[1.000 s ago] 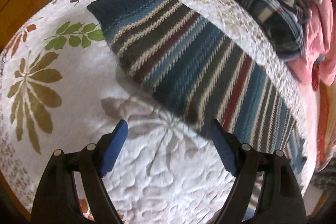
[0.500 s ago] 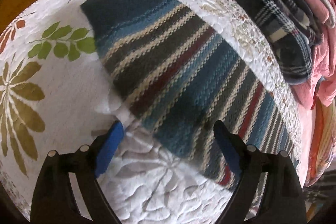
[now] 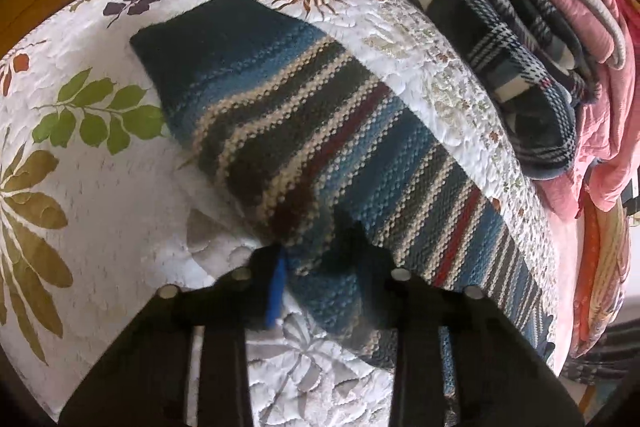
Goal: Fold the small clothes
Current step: 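Grasp the cuff of the other sweater sleeve with the left tool, then fold that sleeve across the sweater body with the left tool, release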
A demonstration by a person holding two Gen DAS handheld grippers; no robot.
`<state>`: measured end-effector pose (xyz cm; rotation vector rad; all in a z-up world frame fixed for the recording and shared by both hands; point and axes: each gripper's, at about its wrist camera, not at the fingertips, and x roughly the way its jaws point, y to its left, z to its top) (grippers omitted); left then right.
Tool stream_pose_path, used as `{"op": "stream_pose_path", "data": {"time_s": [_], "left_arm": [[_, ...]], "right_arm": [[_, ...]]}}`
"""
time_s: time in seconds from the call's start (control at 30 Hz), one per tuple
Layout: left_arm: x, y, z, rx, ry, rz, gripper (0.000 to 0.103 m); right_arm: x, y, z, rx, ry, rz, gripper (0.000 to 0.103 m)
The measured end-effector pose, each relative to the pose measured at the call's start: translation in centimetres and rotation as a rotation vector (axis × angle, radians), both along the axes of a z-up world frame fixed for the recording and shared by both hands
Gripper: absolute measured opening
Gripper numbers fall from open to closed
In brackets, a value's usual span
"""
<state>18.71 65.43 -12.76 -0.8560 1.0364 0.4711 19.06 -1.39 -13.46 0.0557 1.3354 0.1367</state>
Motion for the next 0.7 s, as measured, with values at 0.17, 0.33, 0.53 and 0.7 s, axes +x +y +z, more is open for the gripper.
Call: {"op": "stream_pose_path", "data": {"time_s": [0.17, 0.33, 0.53, 0.7], "left_arm": [[0.4, -0.8, 2.0, 0.020, -0.074, -0.009, 0.015], [0.7, -2.9, 4.3, 0.056, -0.124, -0.049, 0.014], [0.6, -6.6, 6.2, 0.076, -0.145, -0.108, 0.013], [0.9, -10.4, 8.0, 0.070, -0.168, -0.146, 0.013]], "right_arm": [[0.0, -0.2, 0.1, 0.008, -0.001, -0.006, 0.070], [0.3, -0.6, 0.2, 0.023, 0.002, -0.021, 0.069], [0.4, -1.2, 0.5, 0.044, 0.002, -0.045, 0.069], [0.4, -2.1, 0.8, 0.046, -0.004, -0.069, 0.069]]}}
